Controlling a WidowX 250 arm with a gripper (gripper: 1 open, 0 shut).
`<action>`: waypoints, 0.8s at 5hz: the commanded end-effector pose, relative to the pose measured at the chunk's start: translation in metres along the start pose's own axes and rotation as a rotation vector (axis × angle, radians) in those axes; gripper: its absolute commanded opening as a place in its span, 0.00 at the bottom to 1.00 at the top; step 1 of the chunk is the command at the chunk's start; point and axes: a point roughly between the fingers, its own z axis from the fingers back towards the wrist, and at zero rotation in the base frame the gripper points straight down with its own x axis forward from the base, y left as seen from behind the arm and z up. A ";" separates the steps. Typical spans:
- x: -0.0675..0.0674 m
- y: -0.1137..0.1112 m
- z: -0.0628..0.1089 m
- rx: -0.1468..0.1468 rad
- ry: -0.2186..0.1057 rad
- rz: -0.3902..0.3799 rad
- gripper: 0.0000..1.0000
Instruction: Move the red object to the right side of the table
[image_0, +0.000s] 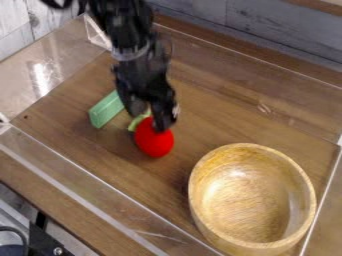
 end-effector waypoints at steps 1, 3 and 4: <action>0.010 0.003 -0.011 0.010 -0.051 0.030 1.00; 0.023 -0.005 -0.007 0.026 -0.024 0.034 0.00; 0.039 -0.023 0.016 0.072 0.002 -0.010 0.00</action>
